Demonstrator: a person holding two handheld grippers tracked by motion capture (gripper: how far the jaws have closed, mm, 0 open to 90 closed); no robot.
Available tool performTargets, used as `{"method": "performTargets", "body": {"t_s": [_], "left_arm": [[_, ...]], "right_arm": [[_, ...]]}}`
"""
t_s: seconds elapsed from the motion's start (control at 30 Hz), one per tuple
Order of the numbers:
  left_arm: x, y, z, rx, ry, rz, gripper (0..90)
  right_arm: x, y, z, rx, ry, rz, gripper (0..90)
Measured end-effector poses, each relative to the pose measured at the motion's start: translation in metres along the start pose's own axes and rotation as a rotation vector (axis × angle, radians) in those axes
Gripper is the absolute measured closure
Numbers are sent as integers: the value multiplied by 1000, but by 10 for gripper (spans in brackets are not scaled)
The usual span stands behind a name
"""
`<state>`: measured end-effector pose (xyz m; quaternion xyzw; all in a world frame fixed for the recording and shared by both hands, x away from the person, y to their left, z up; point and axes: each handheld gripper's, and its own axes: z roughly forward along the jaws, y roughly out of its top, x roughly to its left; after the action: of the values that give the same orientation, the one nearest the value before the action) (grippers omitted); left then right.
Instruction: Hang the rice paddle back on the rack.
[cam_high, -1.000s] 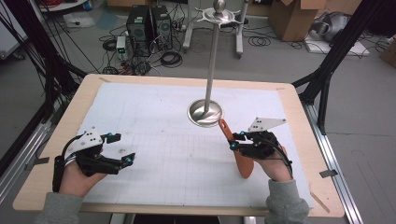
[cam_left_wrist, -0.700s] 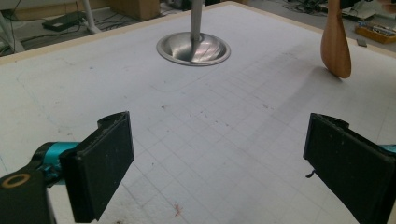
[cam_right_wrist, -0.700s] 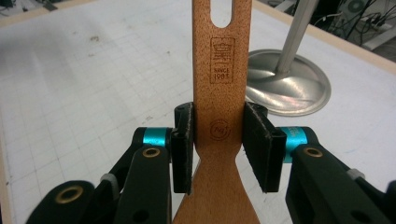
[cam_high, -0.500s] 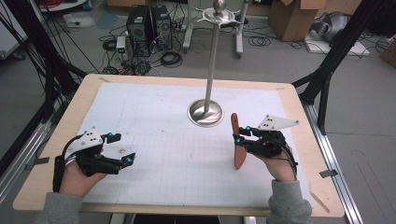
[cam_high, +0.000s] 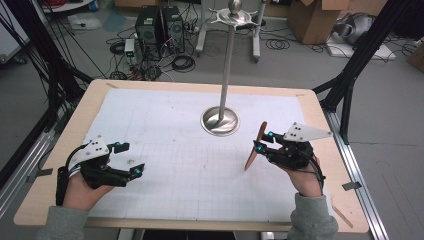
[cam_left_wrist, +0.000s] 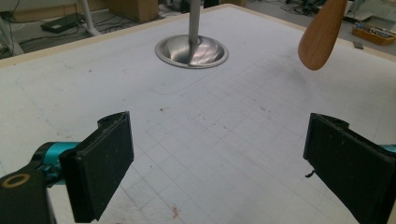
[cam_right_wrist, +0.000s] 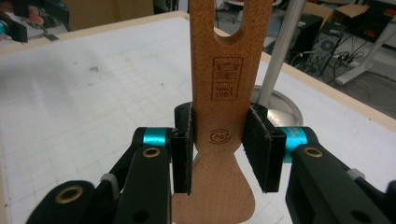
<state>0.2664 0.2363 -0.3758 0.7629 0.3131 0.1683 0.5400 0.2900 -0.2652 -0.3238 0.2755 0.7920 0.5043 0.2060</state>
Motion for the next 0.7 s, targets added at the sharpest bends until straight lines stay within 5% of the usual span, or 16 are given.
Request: {"method": "performTargets", "body": {"t_s": [0.7], "left_arm": [[3,2,-2,-9,-1,0,88]], "right_arm": [[-13,3,-6,-18,32,24,646]]}}
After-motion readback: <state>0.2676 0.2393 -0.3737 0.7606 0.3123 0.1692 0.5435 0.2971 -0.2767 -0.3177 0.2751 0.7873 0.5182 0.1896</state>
